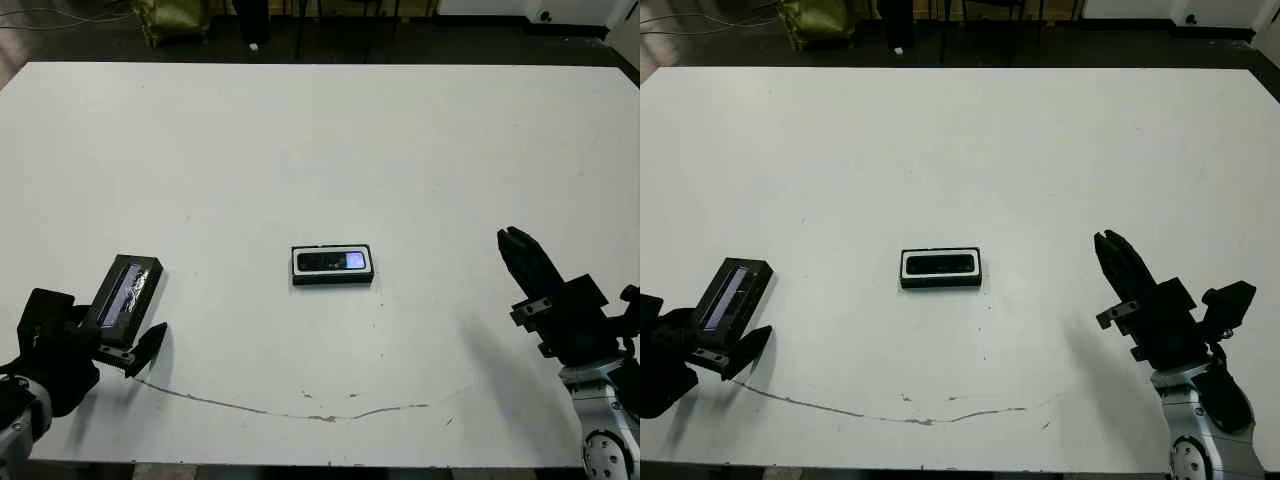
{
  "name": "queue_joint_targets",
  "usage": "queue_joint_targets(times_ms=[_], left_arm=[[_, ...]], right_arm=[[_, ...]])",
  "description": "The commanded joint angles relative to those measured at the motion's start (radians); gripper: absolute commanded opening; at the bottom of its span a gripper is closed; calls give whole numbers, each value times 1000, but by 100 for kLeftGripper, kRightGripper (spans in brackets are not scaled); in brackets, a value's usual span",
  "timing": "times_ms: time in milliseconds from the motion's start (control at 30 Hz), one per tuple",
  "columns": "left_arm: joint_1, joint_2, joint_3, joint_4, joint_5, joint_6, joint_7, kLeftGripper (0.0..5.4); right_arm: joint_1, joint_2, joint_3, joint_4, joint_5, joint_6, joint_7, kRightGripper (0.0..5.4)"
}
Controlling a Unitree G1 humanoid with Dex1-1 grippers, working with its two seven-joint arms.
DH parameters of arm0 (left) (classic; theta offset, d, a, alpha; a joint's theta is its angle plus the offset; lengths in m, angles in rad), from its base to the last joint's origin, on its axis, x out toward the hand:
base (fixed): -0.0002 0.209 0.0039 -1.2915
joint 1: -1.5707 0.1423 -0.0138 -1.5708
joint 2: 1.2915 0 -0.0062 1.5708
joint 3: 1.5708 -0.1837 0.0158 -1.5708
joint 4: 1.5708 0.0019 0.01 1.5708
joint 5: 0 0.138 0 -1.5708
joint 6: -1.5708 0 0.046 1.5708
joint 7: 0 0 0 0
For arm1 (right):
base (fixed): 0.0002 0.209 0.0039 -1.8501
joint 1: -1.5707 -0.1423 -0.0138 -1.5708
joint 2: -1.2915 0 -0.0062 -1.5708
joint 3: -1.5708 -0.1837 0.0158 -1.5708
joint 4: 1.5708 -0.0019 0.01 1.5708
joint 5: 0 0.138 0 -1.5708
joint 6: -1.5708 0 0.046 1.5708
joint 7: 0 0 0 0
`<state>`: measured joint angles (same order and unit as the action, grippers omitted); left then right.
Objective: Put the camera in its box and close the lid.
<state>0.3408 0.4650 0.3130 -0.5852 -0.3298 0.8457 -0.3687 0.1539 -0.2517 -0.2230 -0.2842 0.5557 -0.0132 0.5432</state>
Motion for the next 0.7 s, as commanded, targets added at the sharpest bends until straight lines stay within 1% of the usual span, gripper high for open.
queue_joint_targets(times_ms=[33,133,200,233,267,367,433,533,600,700], left_arm=[[20,-3,-13,22,-1,61,18,538],[22,3,-24,28,3,48,19,538],[27,-4,-27,34,5,27,22,515],[29,-15,-23,36,2,19,28,497],[35,-13,-32,39,16,-5,31,474],[55,-8,-47,58,41,-95,22,400],[55,-11,-40,67,28,-114,15,351],[55,-16,-32,63,10,-110,19,273],[55,-5,-34,76,0,-126,-5,241],[56,12,-43,86,0,-140,-31,234]], right_arm=[[6,-3,-9,12,10,6,6,0],[8,-4,-11,7,12,10,7,0],[9,-4,-12,4,13,15,3,0],[8,-4,-11,6,13,11,6,0],[8,-4,-11,6,14,9,8,0],[11,-6,-11,-2,11,16,2,0],[10,-5,-11,1,9,5,9,0],[6,-5,-12,7,14,2,16,0],[6,-4,-13,5,17,11,10,0],[11,-8,-14,-10,17,25,-4,0]])
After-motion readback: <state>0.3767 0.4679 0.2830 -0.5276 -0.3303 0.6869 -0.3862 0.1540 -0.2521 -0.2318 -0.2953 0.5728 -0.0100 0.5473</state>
